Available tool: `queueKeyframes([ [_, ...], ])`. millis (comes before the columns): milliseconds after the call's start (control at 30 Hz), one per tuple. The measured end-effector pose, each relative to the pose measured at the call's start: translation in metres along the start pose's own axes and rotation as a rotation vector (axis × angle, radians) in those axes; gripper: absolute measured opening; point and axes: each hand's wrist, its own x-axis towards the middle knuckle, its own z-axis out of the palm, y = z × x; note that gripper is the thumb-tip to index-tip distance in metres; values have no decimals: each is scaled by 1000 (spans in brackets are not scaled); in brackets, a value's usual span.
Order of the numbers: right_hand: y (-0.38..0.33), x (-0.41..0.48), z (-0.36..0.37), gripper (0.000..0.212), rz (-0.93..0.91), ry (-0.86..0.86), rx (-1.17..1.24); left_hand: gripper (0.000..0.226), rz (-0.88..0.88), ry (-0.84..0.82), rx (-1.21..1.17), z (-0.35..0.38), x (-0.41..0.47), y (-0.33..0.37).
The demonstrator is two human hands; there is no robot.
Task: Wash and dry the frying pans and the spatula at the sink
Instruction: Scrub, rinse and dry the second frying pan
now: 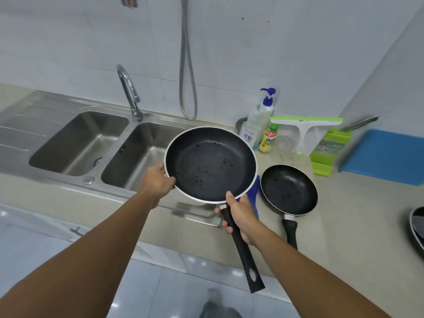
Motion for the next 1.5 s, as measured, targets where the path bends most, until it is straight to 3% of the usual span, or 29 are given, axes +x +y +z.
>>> queueKeyframes([
  [533,-59,102,101,13,56,-58,-90,25,-204,80,93,-84,135,-22],
  [700,-62,120,131,15,28,-11,-31,30,-183,31,81,-105,185,-18],
  [967,-62,155,190,15,1,146,119,62,-128,-33,3,-139,299,-1],
  [1067,-63,165,206,11,-9,171,137,51,-29,-11,143,-151,307,41],
  [1200,-63,170,222,2,-27,183,148,56,137,-87,362,-155,344,65],
  [1300,-63,166,229,14,-21,176,157,68,187,-174,556,-152,364,72],
  [1400,-62,165,233,22,-25,171,163,65,213,-191,694,-145,372,75],
  [1500,-58,167,234,1,-12,185,159,55,248,-133,738,-141,375,72],
])
